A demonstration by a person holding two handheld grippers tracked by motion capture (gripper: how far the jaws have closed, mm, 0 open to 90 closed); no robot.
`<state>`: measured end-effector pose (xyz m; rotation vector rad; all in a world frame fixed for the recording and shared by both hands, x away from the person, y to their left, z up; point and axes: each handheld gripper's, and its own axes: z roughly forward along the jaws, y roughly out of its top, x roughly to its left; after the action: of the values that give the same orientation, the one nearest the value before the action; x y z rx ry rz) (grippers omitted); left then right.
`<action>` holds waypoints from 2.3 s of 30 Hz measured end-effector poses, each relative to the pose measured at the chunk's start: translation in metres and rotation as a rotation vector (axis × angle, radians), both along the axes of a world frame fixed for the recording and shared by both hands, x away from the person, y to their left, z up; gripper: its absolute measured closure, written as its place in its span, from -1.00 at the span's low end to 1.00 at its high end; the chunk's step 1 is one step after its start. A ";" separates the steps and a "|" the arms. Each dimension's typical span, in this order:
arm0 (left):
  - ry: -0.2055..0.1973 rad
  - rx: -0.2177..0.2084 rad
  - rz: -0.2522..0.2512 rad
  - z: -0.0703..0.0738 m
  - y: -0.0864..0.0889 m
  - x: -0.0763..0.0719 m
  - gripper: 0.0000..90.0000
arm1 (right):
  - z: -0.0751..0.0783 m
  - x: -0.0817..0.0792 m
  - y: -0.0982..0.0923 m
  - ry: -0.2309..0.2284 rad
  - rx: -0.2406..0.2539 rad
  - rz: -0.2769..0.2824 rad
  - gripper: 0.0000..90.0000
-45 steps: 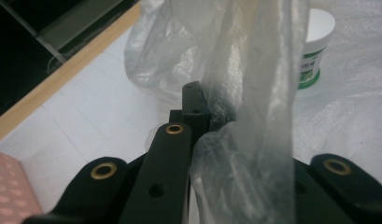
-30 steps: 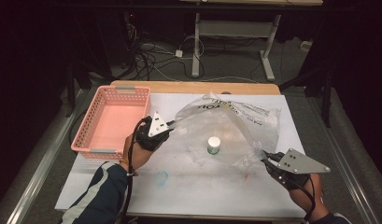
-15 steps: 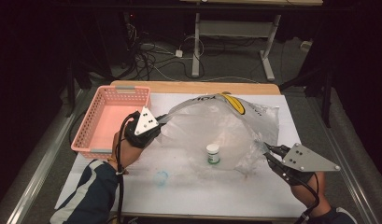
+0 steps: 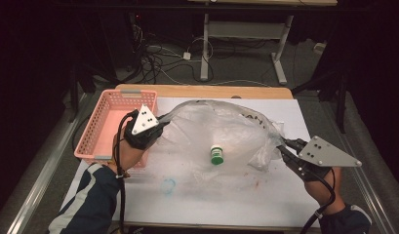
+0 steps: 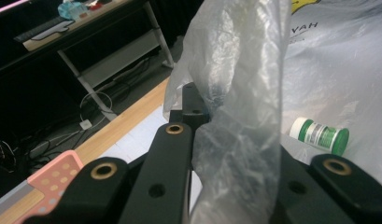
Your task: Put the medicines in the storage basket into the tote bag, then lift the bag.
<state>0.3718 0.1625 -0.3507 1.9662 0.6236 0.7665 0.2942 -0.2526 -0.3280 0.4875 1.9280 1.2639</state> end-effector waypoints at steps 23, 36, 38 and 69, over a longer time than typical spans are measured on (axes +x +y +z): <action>-0.012 -0.039 0.012 0.013 -0.019 0.048 0.91 | 0.016 0.079 -0.009 0.026 0.051 -0.129 1.00; -0.063 -0.063 0.078 0.049 -0.013 0.064 0.91 | 0.036 0.137 -0.019 0.088 0.130 -0.248 1.00; -0.074 -0.066 0.088 0.057 -0.009 0.063 0.91 | 0.044 0.138 -0.016 0.077 0.126 -0.255 1.00; -0.079 -0.036 0.191 0.057 -0.030 0.106 0.54 | 0.067 0.177 -0.024 0.095 0.158 -0.410 1.00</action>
<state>0.4780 0.1324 -0.2933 1.8528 0.7797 0.9383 0.4715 -0.2763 -0.2610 0.9850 1.6954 1.1401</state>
